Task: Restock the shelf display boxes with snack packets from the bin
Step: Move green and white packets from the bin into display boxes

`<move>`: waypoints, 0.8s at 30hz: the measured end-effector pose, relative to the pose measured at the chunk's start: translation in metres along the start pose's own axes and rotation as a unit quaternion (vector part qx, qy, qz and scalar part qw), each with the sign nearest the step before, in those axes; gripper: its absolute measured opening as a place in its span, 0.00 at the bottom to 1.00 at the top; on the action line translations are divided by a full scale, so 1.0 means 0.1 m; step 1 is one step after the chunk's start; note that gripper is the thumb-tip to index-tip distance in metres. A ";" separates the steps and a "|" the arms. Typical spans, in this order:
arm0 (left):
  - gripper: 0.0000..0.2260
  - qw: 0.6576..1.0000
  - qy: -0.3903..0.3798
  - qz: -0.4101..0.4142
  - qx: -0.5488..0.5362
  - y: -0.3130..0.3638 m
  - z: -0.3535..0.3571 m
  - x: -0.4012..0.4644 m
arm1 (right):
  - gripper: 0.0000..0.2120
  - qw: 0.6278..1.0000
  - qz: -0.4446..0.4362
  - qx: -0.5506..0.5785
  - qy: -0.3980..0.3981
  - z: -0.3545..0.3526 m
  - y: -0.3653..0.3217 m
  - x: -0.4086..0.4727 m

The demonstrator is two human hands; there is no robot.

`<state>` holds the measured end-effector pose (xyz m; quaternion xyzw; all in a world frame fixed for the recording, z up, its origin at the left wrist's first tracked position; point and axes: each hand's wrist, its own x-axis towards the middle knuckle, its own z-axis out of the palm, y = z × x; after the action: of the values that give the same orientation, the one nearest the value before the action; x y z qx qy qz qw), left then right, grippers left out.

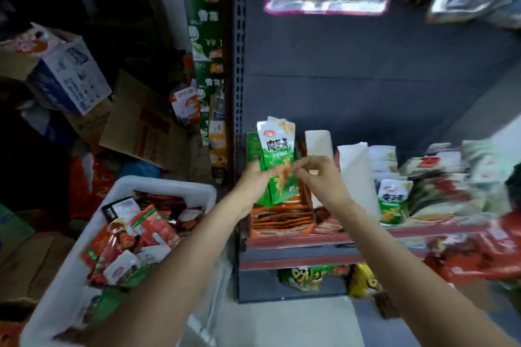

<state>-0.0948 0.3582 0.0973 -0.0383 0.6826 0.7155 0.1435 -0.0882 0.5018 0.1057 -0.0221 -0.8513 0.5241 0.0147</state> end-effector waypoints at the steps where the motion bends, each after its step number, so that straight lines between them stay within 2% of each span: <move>1: 0.12 0.999 -0.018 0.020 0.033 0.02 0.20 0.04 | 0.09 0.999 0.021 0.033 0.028 -0.21 0.07 0.04; 3: 0.12 0.993 -0.052 0.047 0.099 0.03 0.59 0.12 | 0.17 0.992 0.054 0.109 0.029 -0.60 0.21 0.10; 5: 0.13 0.988 -0.062 0.055 0.128 0.01 0.95 0.21 | 0.15 0.984 0.057 0.169 0.010 -0.93 0.34 0.14; 8: 0.27 0.994 -0.048 0.026 0.097 -0.01 1.44 0.33 | 0.14 0.963 0.062 0.262 0.027 -1.37 0.50 0.14; 9: 0.27 0.994 -0.034 0.021 0.102 -0.01 1.58 0.37 | 0.14 0.952 0.067 0.298 0.032 -1.50 0.54 0.15; 12: 0.17 0.985 -0.024 0.067 0.155 -0.01 1.97 0.48 | 0.11 0.919 0.093 0.381 0.035 -1.83 0.72 0.20; 15: 0.11 0.973 -0.057 0.102 0.200 0.00 2.20 0.59 | 0.07 0.915 0.114 0.386 0.022 -2.07 0.84 0.23; 17: 0.12 0.969 -0.111 0.094 0.199 0.01 2.28 0.66 | 0.06 0.922 0.115 0.368 0.016 -2.22 0.88 0.26; 18: 0.16 0.964 -0.129 0.095 0.213 -0.01 2.29 0.71 | 0.06 0.925 0.107 0.364 0.028 -2.29 0.90 0.28; 19: 0.24 0.949 -0.133 0.110 0.264 -0.02 2.29 0.77 | 0.06 0.926 0.096 0.360 0.054 -2.36 0.92 0.32; 20: 0.33 0.917 -0.131 0.132 0.353 -0.05 2.28 0.85 | 0.06 0.926 0.087 0.356 0.091 -2.44 0.93 0.36; 21: 0.41 0.868 -0.123 0.152 0.456 -0.08 2.26 0.92 | 0.06 0.923 0.084 0.352 0.129 -2.50 0.93 0.40; 23: 0.46 0.772 -0.099 0.176 0.603 -0.14 2.23 1.05 | 0.07 0.917 0.080 0.351 0.172 -2.61 0.92 0.47; 24: 0.45 0.744 -0.091 0.179 0.637 -0.16 2.23 1.10 | 0.08 0.916 0.077 0.353 0.176 -2.64 0.92 0.51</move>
<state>-0.1639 0.5962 0.0687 0.2502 0.9576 0.1267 0.0655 -0.1239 0.7816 0.1424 -0.1729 -0.5902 0.7776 0.1309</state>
